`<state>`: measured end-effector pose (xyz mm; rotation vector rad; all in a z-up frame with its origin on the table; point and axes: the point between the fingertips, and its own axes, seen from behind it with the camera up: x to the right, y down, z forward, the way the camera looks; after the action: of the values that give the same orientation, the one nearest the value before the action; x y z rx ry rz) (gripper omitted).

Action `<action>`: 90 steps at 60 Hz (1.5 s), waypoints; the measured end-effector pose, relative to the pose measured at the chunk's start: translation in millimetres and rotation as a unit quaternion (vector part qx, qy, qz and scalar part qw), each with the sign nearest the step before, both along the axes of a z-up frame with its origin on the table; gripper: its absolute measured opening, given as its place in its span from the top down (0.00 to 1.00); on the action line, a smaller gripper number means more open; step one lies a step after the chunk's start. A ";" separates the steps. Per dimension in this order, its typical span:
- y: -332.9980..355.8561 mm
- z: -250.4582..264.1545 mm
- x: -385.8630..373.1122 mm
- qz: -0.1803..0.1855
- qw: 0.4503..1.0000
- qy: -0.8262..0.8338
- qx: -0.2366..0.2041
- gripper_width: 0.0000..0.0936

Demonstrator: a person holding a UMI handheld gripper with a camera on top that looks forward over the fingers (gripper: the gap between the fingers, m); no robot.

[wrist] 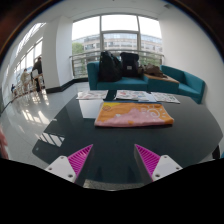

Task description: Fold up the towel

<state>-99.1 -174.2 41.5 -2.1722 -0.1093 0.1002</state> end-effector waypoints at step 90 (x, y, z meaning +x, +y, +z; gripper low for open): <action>253.9 1.1 217.8 -0.122 0.992 -0.011 -0.015 0.88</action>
<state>118.7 79.7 42.6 -2.1992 0.1461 -0.0623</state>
